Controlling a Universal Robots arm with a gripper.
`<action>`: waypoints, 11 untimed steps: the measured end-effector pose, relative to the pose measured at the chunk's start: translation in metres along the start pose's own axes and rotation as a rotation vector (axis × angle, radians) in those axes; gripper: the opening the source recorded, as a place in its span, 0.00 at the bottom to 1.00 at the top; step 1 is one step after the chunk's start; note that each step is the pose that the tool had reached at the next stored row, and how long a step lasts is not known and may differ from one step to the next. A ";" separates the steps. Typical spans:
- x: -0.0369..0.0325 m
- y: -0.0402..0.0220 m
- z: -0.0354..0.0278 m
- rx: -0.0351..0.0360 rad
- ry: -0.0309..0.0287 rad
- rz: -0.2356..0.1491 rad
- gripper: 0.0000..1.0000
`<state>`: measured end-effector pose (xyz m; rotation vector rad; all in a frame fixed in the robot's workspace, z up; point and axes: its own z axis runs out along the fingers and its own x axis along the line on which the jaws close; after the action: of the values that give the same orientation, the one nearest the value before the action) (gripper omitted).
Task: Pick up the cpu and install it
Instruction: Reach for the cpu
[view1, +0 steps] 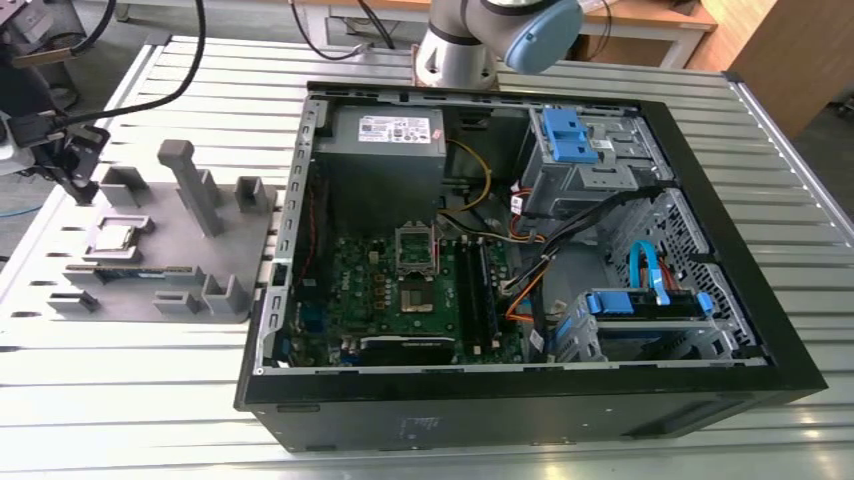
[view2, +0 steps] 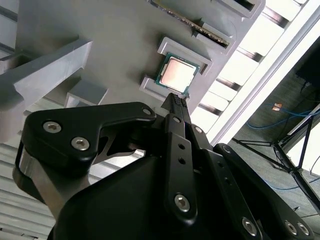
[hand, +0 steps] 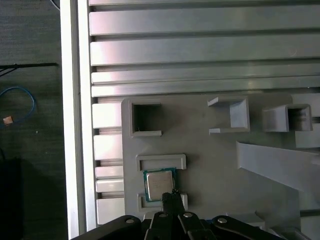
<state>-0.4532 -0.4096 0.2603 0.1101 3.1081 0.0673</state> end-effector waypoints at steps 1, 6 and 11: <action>0.0001 -0.0005 0.0009 0.0000 0.0001 0.000 0.11; 0.0004 -0.0026 0.0055 -0.0001 -0.0001 0.000 0.11; 0.0005 -0.0043 0.0119 0.0001 0.0004 0.000 0.11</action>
<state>-0.4536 -0.4134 0.2482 0.1101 3.1086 0.0673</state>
